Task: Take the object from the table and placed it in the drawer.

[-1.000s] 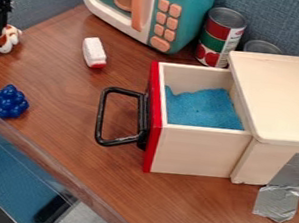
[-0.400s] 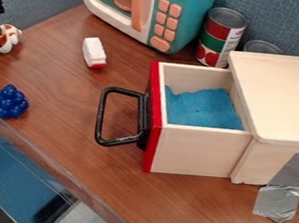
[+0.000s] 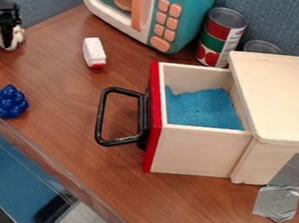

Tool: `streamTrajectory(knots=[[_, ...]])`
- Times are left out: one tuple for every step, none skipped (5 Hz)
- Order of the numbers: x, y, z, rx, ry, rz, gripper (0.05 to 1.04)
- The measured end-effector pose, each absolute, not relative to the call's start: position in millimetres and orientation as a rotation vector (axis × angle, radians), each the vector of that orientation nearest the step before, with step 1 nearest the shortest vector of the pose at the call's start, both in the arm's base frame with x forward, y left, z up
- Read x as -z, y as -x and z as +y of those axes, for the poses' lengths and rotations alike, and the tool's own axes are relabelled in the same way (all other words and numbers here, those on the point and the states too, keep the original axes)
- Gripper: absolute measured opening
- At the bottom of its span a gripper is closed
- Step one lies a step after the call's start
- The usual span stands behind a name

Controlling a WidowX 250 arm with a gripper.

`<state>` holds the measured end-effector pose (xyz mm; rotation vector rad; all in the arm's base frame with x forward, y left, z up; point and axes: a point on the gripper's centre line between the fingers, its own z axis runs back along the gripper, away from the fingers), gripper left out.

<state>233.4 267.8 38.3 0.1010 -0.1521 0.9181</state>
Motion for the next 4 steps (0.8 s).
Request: streamTrajectory(knots=[[-40.0, -246.7, 262.4, -0.929, -0.072, -0.157, 1.001], [-39.2, -259.0, 259.1, -0.908, -0.07, -0.159, 1.0], [-33.8, -263.3, 258.8, -0.899, -0.068, -0.155, 0.941], [-29.2, -264.1, 262.3, -0.882, -0.091, -0.166, 0.649]])
